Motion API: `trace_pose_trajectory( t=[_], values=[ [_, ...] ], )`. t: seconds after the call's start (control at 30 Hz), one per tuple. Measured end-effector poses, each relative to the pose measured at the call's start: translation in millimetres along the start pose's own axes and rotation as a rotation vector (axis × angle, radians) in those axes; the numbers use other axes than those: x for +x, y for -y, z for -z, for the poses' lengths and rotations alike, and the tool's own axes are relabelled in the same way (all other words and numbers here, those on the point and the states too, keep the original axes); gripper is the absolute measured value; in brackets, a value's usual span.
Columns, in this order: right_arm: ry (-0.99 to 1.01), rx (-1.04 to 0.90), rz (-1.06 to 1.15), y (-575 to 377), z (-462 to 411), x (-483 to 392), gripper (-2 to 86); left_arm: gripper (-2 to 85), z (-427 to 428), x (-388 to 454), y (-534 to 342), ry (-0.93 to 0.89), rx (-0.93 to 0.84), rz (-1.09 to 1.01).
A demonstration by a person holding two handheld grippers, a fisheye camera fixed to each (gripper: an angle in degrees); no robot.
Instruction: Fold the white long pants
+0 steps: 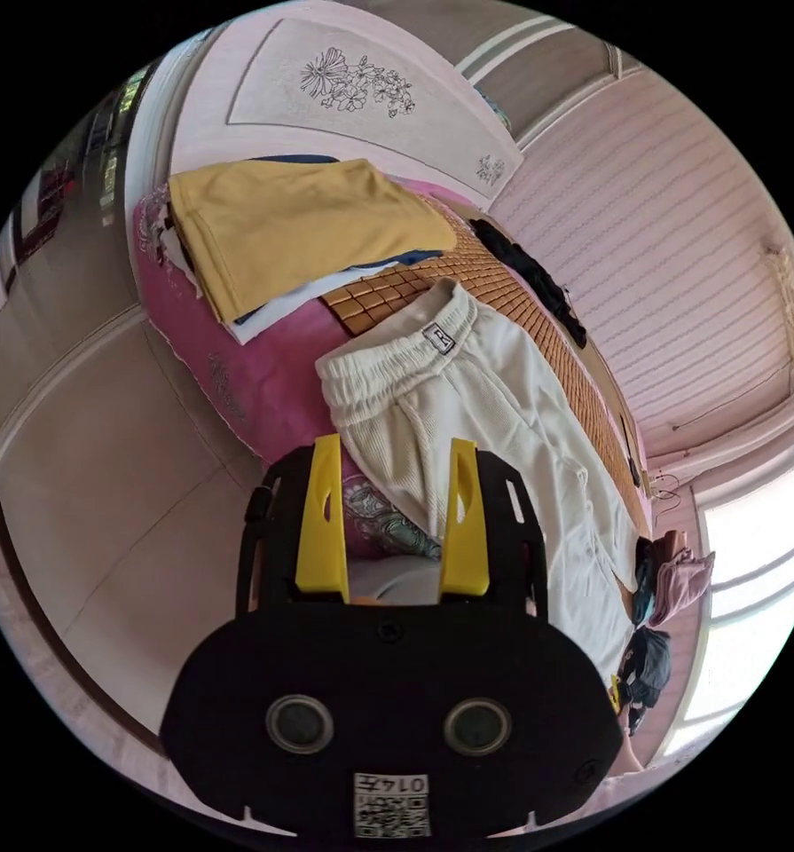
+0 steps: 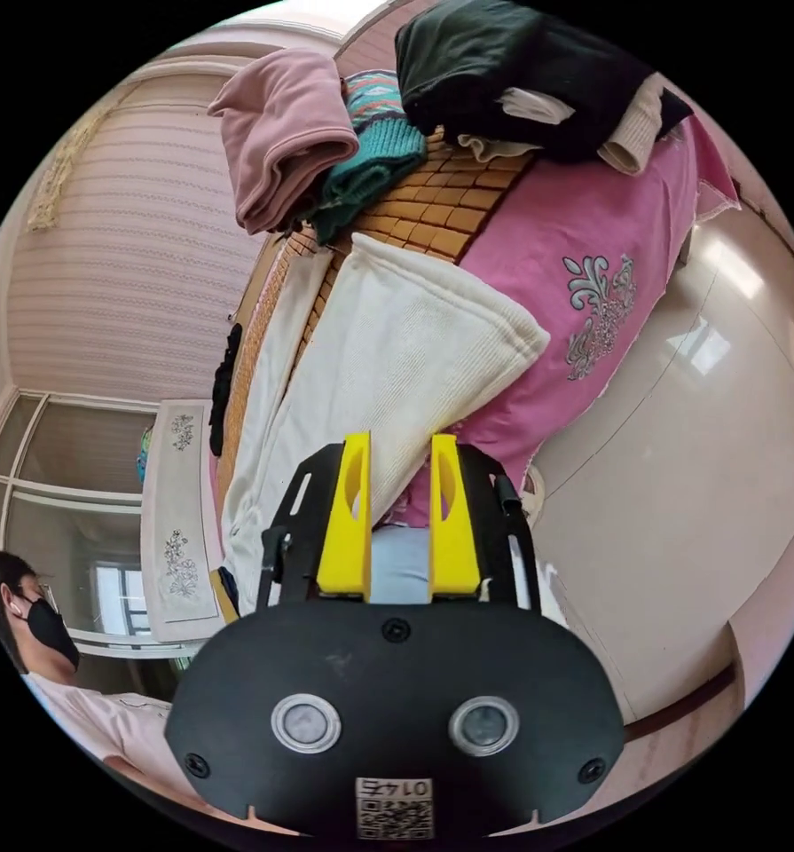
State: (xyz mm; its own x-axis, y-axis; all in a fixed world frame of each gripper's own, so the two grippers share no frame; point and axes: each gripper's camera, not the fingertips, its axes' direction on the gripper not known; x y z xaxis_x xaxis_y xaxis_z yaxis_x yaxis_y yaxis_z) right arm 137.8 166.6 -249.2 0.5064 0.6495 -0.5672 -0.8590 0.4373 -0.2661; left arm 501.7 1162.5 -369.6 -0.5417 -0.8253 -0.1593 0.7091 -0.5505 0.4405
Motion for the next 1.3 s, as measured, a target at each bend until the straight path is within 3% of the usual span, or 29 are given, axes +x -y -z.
trace_pose_trajectory(
  t=[0.2,0.47,0.73,0.8,0.93,1.07,1.3],
  values=[
    [-0.076,0.014,0.096,1,21,-32,2.1,4.2,-10,6,26,0.021,-0.105,-0.123],
    [-0.223,0.106,0.431,12,35,-135,1.0,1.7,51,11,61,-0.148,-0.056,-0.178],
    [-0.392,0.056,0.786,107,-41,-299,1.1,3.2,55,92,149,-0.289,-0.003,-0.295],
    [-0.385,0.064,0.757,147,-80,-340,2.1,5.0,29,142,190,-0.263,0.022,-0.407],
    [-0.459,-0.012,0.639,188,-152,-354,10.3,8.8,-32,171,229,-0.221,-0.020,-0.330],
    [-0.357,-0.063,0.532,177,-183,-297,15.6,11.5,-50,158,201,-0.162,0.044,-0.244],
    [-0.103,0.073,0.222,141,-187,-151,15.4,16.2,-95,152,112,-0.014,-0.081,-0.263]
  ],
)
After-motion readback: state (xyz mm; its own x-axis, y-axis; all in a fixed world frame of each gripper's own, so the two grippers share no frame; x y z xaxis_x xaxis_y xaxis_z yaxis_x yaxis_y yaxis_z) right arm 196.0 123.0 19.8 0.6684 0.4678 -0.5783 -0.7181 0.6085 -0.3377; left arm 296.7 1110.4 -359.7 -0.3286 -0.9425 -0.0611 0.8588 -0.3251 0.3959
